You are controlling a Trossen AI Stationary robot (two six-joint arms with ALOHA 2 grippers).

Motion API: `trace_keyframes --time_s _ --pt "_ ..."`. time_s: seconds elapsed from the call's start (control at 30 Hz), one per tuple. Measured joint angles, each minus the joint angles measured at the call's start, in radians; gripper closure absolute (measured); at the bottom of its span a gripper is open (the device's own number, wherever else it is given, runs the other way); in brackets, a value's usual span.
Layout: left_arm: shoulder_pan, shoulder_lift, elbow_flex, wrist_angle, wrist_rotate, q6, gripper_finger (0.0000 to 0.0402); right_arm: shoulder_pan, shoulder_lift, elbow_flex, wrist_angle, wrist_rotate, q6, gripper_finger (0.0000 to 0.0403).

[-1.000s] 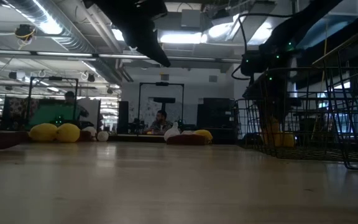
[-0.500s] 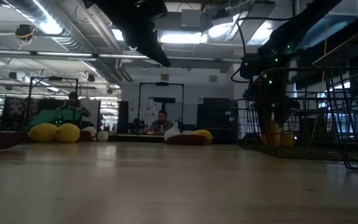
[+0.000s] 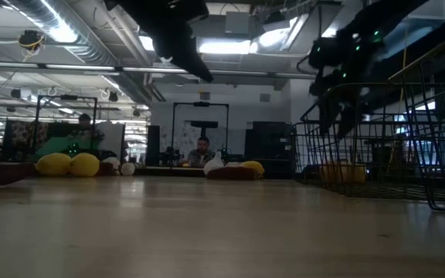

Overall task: Sort produce into baskets
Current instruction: Put the white garlic into the middle wire basket

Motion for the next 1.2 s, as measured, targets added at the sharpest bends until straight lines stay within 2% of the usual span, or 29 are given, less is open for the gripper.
trace_keyframes --time_s 0.27,0.5,0.73,1.03,1.2 --pt "0.031 0.0 0.0 -0.008 0.0 0.002 0.0121 0.001 -0.147 0.001 0.014 -0.001 -0.052 0.0095" --pt "0.123 0.009 0.0 0.002 0.006 -0.027 0.0121 0.001 -0.226 -0.01 0.096 0.02 -0.106 0.0095" --pt "0.234 0.06 0.002 0.035 0.09 -0.084 0.0121 0.0 -0.231 -0.021 0.171 0.028 -0.129 0.0095" --pt "0.333 0.208 0.004 0.163 0.122 -0.072 0.0121 0.0 -0.23 -0.021 0.173 0.027 -0.103 0.0095" --pt "0.394 0.286 0.051 0.173 0.168 -0.1 0.0122 0.0 -0.23 -0.021 0.173 0.036 -0.104 0.0095"
